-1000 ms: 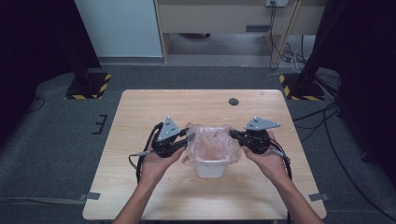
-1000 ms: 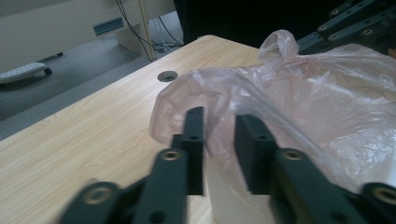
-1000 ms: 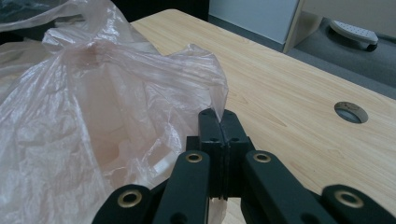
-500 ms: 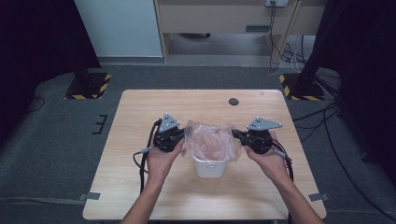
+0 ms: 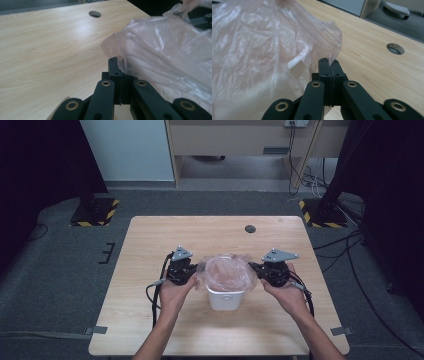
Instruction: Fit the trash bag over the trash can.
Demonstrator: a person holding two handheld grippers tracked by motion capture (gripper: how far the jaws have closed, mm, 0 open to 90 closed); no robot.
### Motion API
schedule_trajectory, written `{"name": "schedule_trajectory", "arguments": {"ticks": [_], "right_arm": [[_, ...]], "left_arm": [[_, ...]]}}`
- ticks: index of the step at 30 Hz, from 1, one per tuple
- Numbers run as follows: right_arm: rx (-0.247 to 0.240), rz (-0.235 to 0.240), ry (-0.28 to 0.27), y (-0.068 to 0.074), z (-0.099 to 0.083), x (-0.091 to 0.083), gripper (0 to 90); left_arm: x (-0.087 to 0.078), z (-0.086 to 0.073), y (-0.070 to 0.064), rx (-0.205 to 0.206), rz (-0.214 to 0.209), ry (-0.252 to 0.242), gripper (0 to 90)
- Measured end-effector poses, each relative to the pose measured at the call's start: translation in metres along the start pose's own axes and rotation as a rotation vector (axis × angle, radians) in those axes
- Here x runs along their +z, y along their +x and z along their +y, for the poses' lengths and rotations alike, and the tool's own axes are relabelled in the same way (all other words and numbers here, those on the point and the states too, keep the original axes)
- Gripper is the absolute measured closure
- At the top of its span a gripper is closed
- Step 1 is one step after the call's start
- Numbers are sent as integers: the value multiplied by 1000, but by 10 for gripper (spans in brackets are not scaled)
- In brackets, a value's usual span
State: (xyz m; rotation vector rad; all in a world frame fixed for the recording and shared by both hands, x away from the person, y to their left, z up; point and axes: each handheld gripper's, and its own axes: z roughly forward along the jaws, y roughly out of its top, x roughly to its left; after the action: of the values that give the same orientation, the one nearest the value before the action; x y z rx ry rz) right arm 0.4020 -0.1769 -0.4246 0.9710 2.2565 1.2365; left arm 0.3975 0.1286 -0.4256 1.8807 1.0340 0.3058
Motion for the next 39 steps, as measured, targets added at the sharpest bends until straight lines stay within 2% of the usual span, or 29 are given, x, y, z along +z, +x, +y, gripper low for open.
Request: {"name": "schedule_trajectory", "arguments": {"ticks": [8,12,15,18,23,26,28,30,32,34,39], "right_arm": [[7,19,22,2,-6,7,900],[14,29,32,2,-9,12,900],[23,38,34,2,-10,13,900],[27,44,46,3,-11,14,900],[36,55,54,2,-14,18,900],[32,55,56,3,-15,19,900],[33,52,54,3,-14,18,900],[27,50,45,3,-14,18,900],[27,49,41,3,-13,17,900],[27,47,37,2,-13,17,900],[22,47,39,2,-13,18,900]], "left_arm": [[6,-9,1,-6,2,39,900],[10,-15,3,-18,-12,63,900],[12,-18,4,-28,-10,65,900],[15,-21,6,-57,-29,70,900],[17,-24,8,-67,-31,76,900],[15,-24,8,-49,-25,75,900],[13,-24,6,-14,-6,67,900],[10,-24,3,9,15,55,848],[6,-22,0,60,59,48,778],[1,-21,-2,99,82,55,738],[-8,-16,-1,127,105,5,641]]}}
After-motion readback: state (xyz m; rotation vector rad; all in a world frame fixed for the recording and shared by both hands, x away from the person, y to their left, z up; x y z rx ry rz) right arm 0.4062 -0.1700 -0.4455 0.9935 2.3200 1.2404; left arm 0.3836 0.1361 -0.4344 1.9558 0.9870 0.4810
